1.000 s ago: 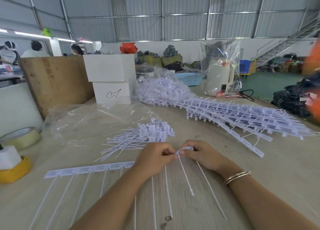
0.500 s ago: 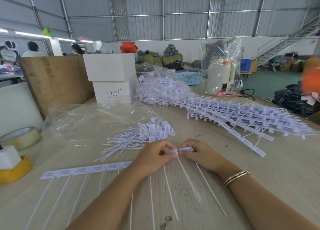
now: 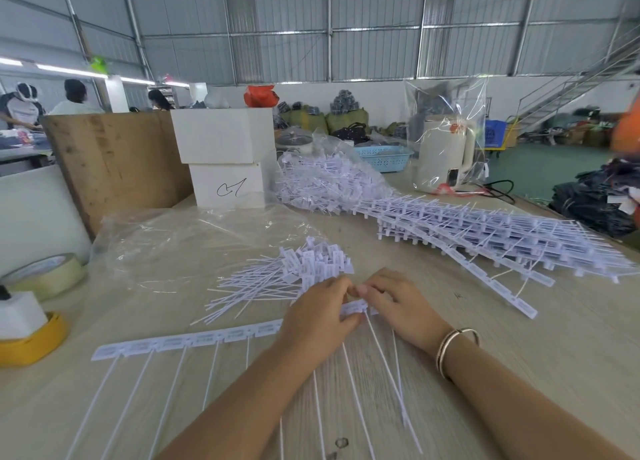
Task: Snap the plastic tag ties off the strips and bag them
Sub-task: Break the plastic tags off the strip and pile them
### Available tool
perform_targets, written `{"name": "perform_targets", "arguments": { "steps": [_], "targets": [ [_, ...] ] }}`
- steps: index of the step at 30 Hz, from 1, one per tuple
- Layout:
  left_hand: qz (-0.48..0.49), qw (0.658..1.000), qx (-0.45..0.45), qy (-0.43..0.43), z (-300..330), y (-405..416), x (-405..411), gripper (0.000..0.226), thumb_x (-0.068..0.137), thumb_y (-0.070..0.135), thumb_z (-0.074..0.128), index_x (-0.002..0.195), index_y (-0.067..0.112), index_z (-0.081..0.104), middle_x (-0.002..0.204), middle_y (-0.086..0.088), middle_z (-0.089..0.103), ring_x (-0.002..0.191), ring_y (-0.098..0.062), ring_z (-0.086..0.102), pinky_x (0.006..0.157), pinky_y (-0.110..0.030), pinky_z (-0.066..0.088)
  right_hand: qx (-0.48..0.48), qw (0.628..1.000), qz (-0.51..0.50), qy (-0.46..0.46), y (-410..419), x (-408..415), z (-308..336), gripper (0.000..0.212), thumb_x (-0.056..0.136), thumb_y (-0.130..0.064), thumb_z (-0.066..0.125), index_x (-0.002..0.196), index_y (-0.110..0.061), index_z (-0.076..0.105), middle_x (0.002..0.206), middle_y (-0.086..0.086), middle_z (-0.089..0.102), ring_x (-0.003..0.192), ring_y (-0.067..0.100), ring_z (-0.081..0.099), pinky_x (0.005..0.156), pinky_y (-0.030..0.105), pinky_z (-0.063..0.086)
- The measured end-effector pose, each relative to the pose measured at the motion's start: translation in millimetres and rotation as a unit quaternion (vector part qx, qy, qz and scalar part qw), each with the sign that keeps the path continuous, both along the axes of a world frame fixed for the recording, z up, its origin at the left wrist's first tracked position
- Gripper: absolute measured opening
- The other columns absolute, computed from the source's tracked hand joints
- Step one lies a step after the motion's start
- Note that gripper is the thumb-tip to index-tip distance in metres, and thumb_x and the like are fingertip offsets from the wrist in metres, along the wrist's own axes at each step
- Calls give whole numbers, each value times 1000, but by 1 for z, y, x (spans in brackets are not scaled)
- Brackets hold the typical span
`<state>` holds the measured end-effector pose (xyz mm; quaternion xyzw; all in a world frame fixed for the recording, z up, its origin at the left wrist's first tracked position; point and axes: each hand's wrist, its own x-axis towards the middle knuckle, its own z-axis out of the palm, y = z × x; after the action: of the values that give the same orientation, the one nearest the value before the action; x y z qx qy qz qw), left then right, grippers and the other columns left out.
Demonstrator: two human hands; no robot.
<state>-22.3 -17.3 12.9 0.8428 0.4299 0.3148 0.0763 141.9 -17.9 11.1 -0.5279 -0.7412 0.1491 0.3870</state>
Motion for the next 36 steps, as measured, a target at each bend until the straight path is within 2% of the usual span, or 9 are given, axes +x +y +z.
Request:
{"name": "perform_targets", "arguments": {
  "steps": [4,7,12,16,18,21,26,32,36],
  "targets": [
    [-17,999,-27,11,-1,0,-1,22,82,36,61,98,27,47,90,12,54,82,-6,52,67,-25,45,-97,993,50,-42,-5,-4,4,29,90,-31,59,61,-36,57,79,-15,55,91,10,52,96,37,34],
    [-12,998,-59,22,0,1,-7,20,81,30,54,99,34,47,90,17,54,83,-2,53,73,-30,49,-117,990,71,35,-5,2,7,21,89,-17,60,69,-21,64,81,-10,58,82,4,54,85,26,39],
    [7,997,-48,66,-3,5,-11,23,80,26,55,97,33,41,88,14,54,78,-6,55,68,-30,49,-129,986,42,93,-4,1,5,19,89,-11,58,71,-14,64,79,-7,58,72,1,53,73,14,38],
    [19,997,-20,73,-6,5,-8,18,86,33,56,89,31,39,83,11,54,74,-10,53,62,-29,42,-148,983,49,95,-5,2,6,18,88,-19,60,75,-9,66,78,-9,59,69,-3,52,74,15,38],
    [25,997,-15,66,-5,6,-8,18,86,33,57,87,30,40,83,11,55,74,-10,53,62,-29,42,-156,983,48,78,-5,1,5,26,85,-28,65,80,-3,66,77,-5,59,70,-2,51,81,23,38],
    [35,998,-26,53,-5,8,-9,16,85,39,58,85,31,44,81,10,59,72,-8,55,60,-26,42,-151,986,44,57,-5,1,4,24,84,-29,66,85,-5,68,84,8,62,77,5,54,91,34,37],
    [58,996,-71,18,-5,10,-10,10,81,39,63,80,33,56,76,12,64,71,-8,59,57,-23,41,-132,987,55,73,-5,4,2,11,85,-24,66,85,-14,71,87,12,64,75,8,52,76,27,40],
    [-7,985,-156,-73,-3,11,-14,16,82,27,69,71,33,58,76,12,69,73,-4,65,70,-27,50,-133,980,87,119,-4,7,0,8,85,-19,66,87,-14,72,91,15,64,79,15,54,76,30,41],
    [-48,963,-226,-138,-1,10,-14,12,80,24,74,76,27,63,78,9,72,72,1,67,65,-12,48,-138,975,104,143,-5,8,1,6,85,-17,66,84,-15,72,85,6,63,80,14,55,79,30,42]
  ]
}}
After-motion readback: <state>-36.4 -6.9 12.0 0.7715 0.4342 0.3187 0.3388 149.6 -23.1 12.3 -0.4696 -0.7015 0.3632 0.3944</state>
